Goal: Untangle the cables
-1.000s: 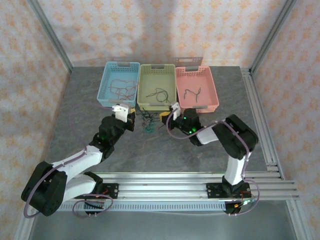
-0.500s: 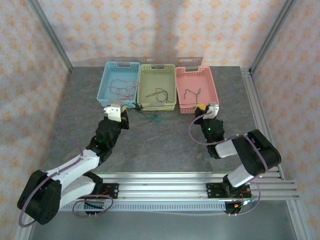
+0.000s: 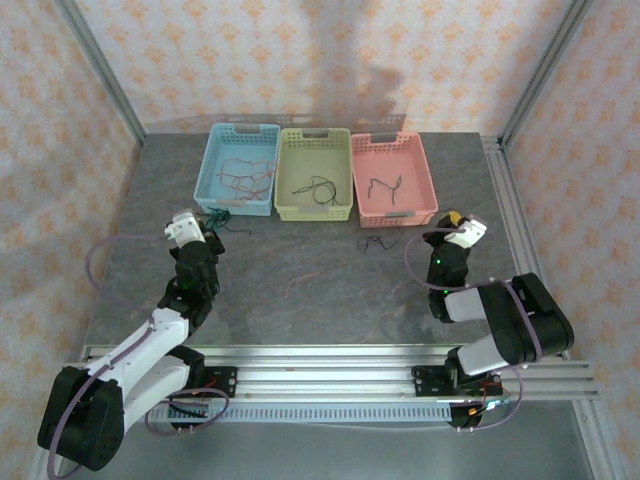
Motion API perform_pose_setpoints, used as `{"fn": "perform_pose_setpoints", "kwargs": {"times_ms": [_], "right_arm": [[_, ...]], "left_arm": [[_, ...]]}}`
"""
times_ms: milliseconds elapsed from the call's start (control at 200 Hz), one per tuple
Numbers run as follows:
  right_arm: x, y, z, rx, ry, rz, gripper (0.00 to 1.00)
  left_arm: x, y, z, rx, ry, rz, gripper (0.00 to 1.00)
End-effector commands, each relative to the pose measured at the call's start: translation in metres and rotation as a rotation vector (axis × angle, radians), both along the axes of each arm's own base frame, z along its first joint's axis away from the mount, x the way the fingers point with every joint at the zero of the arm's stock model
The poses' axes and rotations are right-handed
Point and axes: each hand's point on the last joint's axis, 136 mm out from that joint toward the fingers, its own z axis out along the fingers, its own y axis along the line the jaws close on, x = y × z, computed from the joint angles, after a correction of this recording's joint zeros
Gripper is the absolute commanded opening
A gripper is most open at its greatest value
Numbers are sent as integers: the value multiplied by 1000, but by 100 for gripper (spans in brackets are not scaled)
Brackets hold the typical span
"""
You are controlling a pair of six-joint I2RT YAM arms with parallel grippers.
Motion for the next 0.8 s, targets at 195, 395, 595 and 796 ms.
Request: {"fn": "perform_pose_setpoints", "kwargs": {"times_ms": [195,395,595,796], "right_arm": [[9,69,118,101,-252,412,0],[21,116,216,134,-337,597,0],[63,169,262,156,-322,734,0],[118,216,258,131,-263,776,0]], "left_arm": [[4,0,-1,-12,8,-4,0],[10,-10,-1,-18,4,-65,0],[14,-19,0,-26,-3,-118,0],[17,-27,1,-31,-5,-161,0]]}}
